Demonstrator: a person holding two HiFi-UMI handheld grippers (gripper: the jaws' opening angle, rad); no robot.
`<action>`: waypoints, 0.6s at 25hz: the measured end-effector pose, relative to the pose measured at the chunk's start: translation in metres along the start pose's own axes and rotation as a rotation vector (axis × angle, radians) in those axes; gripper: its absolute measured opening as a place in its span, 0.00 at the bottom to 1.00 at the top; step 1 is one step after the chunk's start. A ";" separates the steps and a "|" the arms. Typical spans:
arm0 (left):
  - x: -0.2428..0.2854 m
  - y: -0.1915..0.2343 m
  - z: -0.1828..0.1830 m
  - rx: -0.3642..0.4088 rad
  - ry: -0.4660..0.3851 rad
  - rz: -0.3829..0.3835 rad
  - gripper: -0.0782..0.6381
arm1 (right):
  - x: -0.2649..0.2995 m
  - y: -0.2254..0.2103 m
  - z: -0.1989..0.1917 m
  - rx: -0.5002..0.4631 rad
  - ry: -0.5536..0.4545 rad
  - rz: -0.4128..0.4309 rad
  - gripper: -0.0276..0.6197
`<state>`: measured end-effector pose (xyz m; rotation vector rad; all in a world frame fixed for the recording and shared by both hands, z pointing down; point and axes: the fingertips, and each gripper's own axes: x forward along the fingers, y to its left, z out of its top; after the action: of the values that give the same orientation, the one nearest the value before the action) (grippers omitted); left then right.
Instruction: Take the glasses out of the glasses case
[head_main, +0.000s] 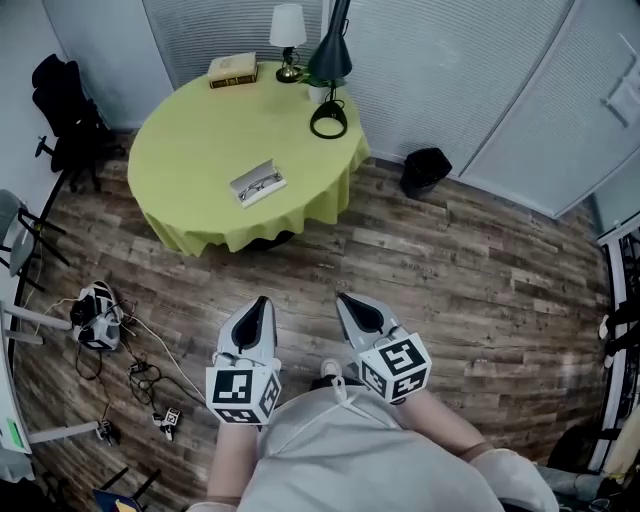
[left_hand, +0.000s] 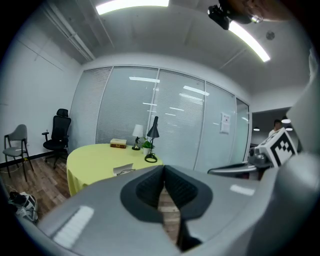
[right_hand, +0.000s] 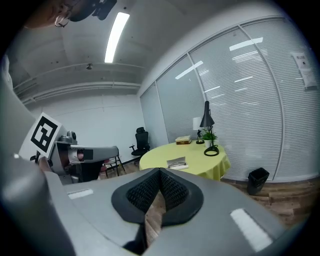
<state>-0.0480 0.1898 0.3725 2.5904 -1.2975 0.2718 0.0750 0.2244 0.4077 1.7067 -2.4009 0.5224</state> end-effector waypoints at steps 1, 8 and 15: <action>0.010 -0.005 0.000 0.000 0.002 0.006 0.12 | 0.001 -0.012 0.001 0.000 0.002 0.002 0.04; 0.058 -0.023 -0.008 -0.008 0.045 0.028 0.12 | 0.015 -0.066 0.001 0.000 0.026 0.013 0.04; 0.103 0.000 -0.006 -0.018 0.048 0.058 0.12 | 0.054 -0.097 0.001 0.006 0.051 0.016 0.04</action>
<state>0.0125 0.1135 0.4055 2.5189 -1.3538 0.3288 0.1477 0.1479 0.4425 1.6566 -2.3819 0.5686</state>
